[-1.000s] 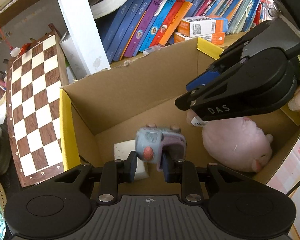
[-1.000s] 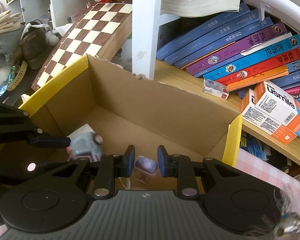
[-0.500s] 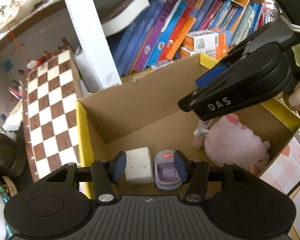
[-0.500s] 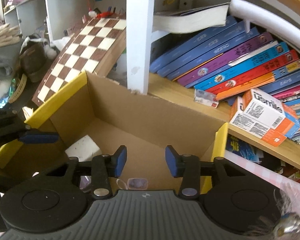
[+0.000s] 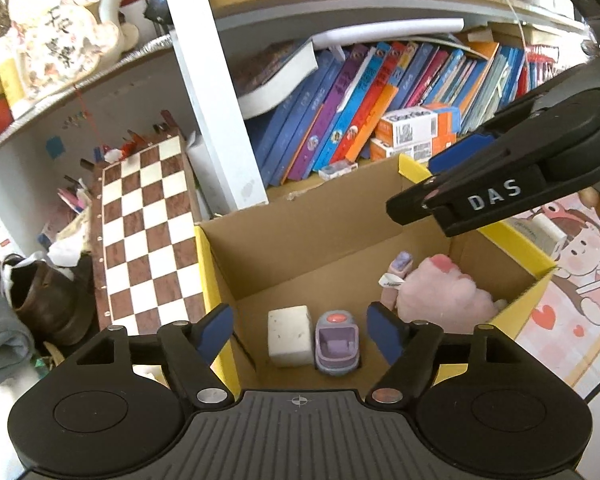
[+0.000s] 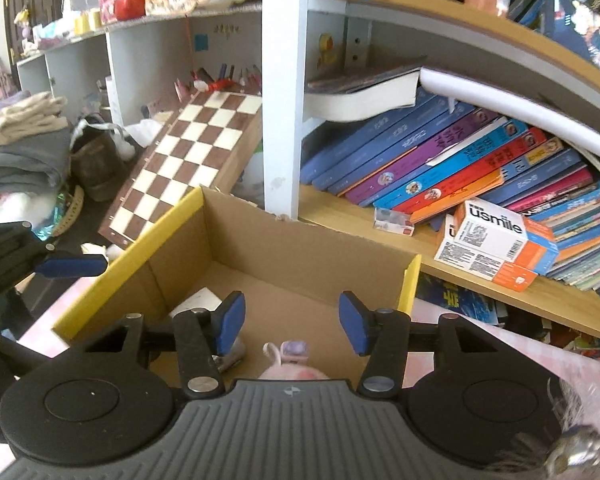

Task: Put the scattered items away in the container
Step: 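Withdraw both open tools from the yellow box back over the mat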

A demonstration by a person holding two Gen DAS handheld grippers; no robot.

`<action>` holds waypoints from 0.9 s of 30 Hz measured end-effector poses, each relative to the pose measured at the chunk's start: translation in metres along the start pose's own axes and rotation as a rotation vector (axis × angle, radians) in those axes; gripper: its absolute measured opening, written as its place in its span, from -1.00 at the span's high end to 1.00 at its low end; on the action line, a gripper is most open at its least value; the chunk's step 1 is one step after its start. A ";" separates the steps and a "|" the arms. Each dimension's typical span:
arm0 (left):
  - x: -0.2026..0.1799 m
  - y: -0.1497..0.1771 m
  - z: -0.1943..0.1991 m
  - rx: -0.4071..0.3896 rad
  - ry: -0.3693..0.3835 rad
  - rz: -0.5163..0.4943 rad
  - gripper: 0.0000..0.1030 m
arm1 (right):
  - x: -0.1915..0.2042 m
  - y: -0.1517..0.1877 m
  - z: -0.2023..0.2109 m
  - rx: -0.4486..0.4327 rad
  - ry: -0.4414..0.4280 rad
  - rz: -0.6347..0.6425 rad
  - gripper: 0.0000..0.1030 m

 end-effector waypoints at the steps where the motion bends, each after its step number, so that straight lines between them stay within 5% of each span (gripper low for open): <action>1: -0.001 0.000 0.004 -0.004 -0.002 0.002 -0.49 | 0.001 0.000 0.006 -0.006 0.001 -0.002 0.00; 27: -0.050 0.013 0.071 -0.043 -0.022 0.109 -0.87 | -0.033 0.082 0.122 -0.003 0.156 -0.142 -0.46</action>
Point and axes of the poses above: each gripper's, at about its wrist camera, not at the fingertips, and z roughly against the way its jaws point, x to its left, y to its underside, the point moved 7 cm from there along -z, roughly the way its jaws point, and after that the axes turned 9 degrees about -x, right-handed, at the moved point
